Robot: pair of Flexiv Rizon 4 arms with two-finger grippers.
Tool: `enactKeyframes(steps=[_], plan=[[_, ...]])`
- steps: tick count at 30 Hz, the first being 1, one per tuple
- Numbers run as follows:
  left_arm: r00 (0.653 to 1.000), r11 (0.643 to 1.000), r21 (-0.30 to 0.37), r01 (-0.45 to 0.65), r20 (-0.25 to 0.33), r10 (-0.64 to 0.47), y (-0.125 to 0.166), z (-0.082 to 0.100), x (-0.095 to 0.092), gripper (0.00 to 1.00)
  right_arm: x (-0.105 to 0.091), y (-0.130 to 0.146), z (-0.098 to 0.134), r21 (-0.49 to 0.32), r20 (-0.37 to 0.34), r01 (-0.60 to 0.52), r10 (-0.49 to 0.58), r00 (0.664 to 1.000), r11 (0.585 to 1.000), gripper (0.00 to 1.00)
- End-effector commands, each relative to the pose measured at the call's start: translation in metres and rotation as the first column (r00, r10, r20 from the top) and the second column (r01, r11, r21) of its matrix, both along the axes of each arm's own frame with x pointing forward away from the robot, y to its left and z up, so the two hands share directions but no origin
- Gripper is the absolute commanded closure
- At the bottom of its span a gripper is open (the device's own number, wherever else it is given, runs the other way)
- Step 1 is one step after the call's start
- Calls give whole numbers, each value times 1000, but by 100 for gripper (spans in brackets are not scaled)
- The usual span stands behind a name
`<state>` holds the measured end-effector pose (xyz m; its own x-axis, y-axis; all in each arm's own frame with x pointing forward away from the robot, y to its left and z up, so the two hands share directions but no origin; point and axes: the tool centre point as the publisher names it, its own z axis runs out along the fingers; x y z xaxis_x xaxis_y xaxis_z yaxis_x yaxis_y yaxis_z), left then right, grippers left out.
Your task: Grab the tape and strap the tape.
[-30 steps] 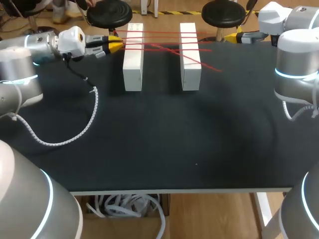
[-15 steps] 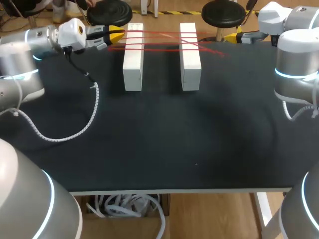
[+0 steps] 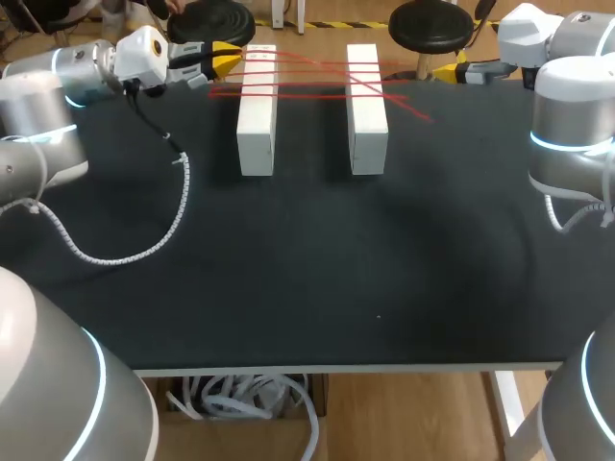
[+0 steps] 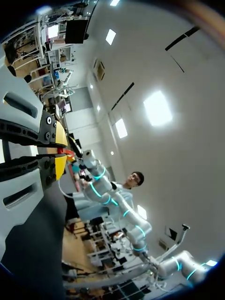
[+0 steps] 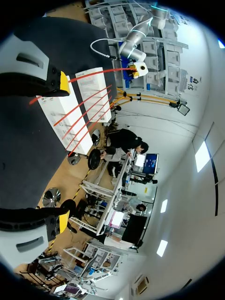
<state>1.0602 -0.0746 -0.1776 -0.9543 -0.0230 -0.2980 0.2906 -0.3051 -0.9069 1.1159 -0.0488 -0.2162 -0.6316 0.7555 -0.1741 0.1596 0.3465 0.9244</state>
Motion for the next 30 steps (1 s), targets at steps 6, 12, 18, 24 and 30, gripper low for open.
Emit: enactKeyframes(steps=[6,12,18,24,30], plan=[[1000,1000,-5,9,3,-9,0,-2,3,100,-1,-1,0,2,1,-1,1,1000,1000,0],[1000,1000,-5,9,3,-9,0,-2,3,100,-1,-1,0,2,1,-1,1,1000,1000,0],[998,999,-26,35,-49,-36,0,1,4,100,-1,-1,0,2,1,-1,1,1000,1000,0],[981,993,-68,100,-159,-110,-12,11,3,100,-1,-1,0,2,1,-1,1,1000,1000,0],[972,990,-92,104,-202,-121,-20,19,-4,100,-1,-1,0,2,1,-1,1,1000,1000,0]])
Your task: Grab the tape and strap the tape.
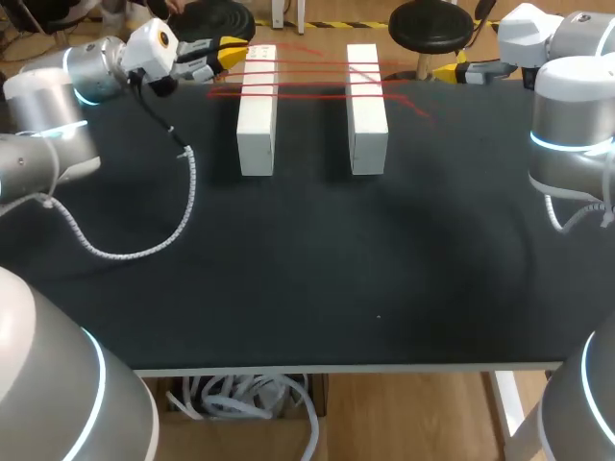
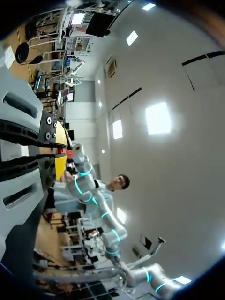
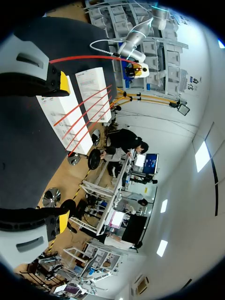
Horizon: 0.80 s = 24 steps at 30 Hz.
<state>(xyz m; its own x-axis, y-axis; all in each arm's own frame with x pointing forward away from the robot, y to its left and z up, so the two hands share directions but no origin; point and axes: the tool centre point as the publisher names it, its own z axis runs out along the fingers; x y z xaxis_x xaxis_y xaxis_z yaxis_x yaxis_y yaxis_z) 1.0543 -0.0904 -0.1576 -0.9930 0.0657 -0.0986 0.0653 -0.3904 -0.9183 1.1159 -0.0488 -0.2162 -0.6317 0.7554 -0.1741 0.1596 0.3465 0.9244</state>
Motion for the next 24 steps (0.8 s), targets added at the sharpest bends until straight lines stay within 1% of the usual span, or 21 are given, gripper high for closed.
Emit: enactKeyframes(steps=[1,5,7,11,16,18,24], plan=[[1000,1000,-12,0,-6,0,-5,0,1,100,-1,-1,0,2,1,-1,1,1000,1000,0],[1000,999,-29,-20,4,20,-7,8,-2,100,-1,-1,0,2,1,-1,1,1000,1000,0],[1000,999,-28,-22,-7,22,-8,10,-3,100,-1,-1,0,2,1,-1,1,1000,1000,0],[1000,999,-27,-21,-11,21,-10,16,-5,100,-1,-1,0,2,1,-1,1,1000,1000,0],[1000,999,-32,-8,-9,8,-9,19,-6,100,-1,-1,0,2,1,-1,1,1000,1000,0],[1000,999,-41,2,3,-1,-8,21,-5,100,-1,-1,0,2,1,-1,1,1000,1000,0],[1000,999,-41,2,3,-1,-8,21,-5,100,-1,-1,0,2,1,-1,1,1000,1000,0]])
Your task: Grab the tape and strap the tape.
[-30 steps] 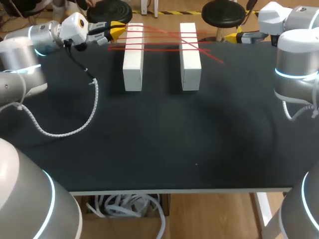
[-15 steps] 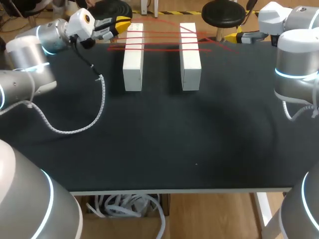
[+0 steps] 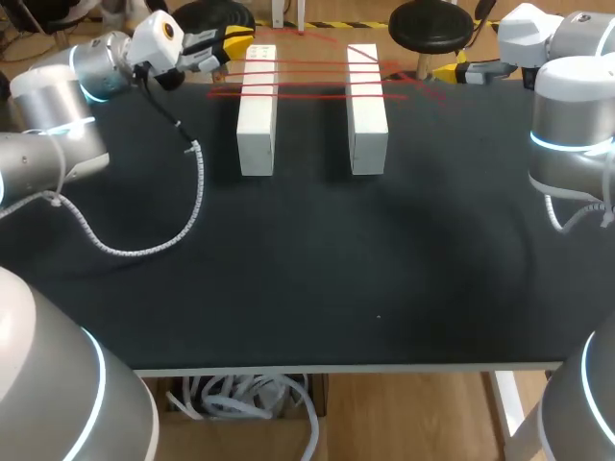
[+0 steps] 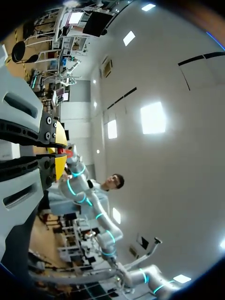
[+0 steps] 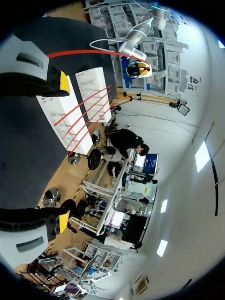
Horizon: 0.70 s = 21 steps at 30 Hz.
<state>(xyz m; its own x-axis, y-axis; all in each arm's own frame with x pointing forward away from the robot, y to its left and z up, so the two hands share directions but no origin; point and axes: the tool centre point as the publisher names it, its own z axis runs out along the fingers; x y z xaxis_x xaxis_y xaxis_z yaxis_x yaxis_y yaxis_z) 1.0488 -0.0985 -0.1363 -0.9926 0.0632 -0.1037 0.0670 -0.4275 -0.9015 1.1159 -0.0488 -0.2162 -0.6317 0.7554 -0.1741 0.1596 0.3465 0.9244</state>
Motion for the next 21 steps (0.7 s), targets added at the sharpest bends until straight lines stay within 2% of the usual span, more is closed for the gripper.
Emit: enactKeyframes(steps=[1,13,17,21], plan=[[1000,1000,0,0,0,0,0,0,0,100,-1,-1,0,2,1,-1,1,1000,1000,0],[1000,1000,0,0,0,0,0,0,0,100,-1,-1,0,2,1,-1,1,1000,1000,0],[1000,1000,0,0,0,0,0,0,0,100,-4,6,14,76,-86,87,-80,993,993,0],[1000,1000,0,0,0,0,0,0,0,100,-12,11,25,119,-106,139,-126,986,983,0]])
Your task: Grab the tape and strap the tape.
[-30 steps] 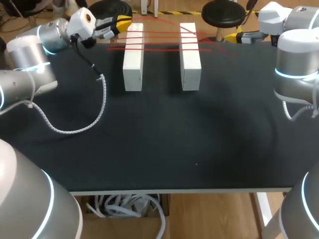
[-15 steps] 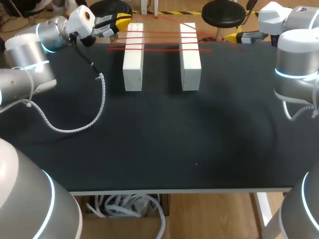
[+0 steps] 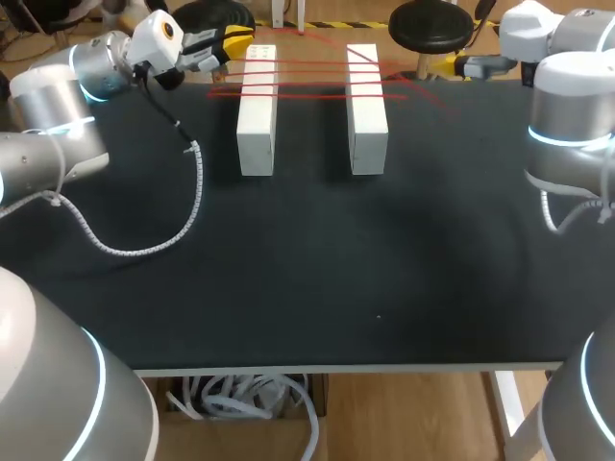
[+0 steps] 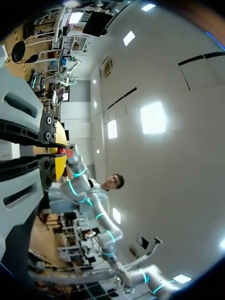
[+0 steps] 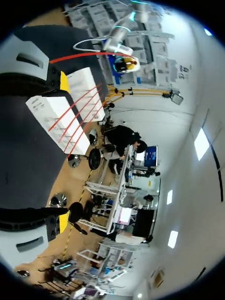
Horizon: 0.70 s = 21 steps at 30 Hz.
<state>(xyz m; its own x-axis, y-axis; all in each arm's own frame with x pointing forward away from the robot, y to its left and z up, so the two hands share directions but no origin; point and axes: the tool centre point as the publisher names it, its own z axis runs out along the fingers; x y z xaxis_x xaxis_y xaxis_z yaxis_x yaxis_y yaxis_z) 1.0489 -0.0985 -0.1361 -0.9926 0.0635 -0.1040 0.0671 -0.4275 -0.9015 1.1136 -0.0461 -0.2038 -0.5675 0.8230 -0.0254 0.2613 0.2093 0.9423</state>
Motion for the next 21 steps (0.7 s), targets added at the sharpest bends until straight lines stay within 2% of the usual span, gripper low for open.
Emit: enactKeyframes(steps=[1,9,15,21], plan=[[1000,1000,0,0,0,0,0,0,0,100,-12,10,15,9,-25,55,-55,998,998,0],[1000,1000,0,0,0,0,0,0,0,100,-32,27,35,94,-40,86,-83,996,992,0],[1000,1000,0,0,0,0,0,0,0,100,-62,40,46,138,-55,93,-86,995,986,0],[1000,1000,0,0,0,0,0,0,0,100,-97,57,46,122,-48,84,-78,996,989,0]])
